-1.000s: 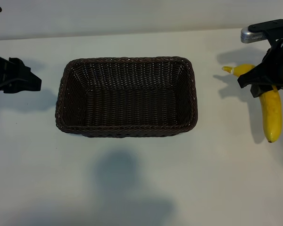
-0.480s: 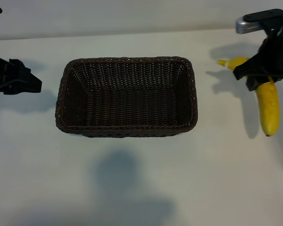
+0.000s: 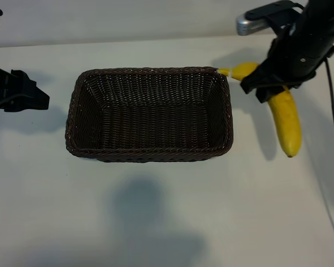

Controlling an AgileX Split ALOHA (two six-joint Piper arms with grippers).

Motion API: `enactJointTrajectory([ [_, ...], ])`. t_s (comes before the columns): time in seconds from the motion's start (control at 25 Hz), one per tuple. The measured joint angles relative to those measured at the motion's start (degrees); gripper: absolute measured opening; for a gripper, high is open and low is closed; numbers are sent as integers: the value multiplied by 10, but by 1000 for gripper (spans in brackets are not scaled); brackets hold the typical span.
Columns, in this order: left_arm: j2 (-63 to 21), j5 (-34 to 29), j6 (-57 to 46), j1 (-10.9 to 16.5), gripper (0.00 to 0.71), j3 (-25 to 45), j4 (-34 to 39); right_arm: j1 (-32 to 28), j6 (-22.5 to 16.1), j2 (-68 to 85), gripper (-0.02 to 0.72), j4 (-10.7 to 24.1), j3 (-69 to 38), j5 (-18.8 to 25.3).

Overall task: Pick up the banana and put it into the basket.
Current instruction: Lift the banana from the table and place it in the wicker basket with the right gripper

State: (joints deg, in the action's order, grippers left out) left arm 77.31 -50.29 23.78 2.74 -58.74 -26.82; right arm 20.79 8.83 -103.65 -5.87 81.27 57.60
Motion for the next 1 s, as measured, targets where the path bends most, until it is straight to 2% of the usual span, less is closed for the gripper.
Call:
enactJointTrajectory([
  [0.24,0,0,0,0,587,0,-1,48,3,0,421,0,9,-10],
  [0.52,0,0,0,0,587,0,-1,95,28,0,420,1,10,-58],
  [0.72,0,0,0,0,587,0,-1,110,67,-4,420,-19,12,-89],
  [1.0,0,0,0,0,587,0,-1,111,163,-32,420,-86,14,-115],
])
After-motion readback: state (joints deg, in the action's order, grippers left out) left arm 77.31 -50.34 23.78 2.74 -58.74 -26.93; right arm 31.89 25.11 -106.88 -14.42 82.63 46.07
